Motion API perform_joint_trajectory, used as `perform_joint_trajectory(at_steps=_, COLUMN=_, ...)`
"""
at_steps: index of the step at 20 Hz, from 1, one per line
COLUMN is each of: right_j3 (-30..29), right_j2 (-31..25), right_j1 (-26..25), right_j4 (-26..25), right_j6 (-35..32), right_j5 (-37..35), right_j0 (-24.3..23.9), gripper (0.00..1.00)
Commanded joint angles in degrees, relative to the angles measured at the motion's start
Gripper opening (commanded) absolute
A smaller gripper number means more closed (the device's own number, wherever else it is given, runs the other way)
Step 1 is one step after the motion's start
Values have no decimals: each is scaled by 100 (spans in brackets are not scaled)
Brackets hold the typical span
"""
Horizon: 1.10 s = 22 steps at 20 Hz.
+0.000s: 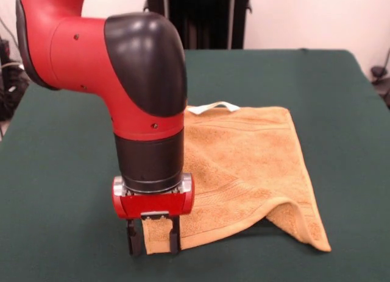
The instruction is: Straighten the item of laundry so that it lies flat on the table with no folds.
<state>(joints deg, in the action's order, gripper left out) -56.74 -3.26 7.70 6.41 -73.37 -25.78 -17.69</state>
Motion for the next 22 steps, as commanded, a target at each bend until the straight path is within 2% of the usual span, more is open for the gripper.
perform_joint_trajectory(at_steps=1, right_j3=-817, right_j2=-321, right_j1=-560, right_j4=263, right_j6=-1598, right_j5=338, right_j0=-83, gripper=100)
perform_joint_trajectory(at_steps=8, right_j3=-644, right_j2=-328, right_j1=-813, right_j4=310, right_j6=-1394, right_j5=429, right_j0=-141, gripper=100)
perform_joint_trajectory(at_steps=22, right_j3=-961, right_j2=154, right_j1=-342, right_j4=312, right_j6=-1526, right_j5=-173, right_j0=68, gripper=100)
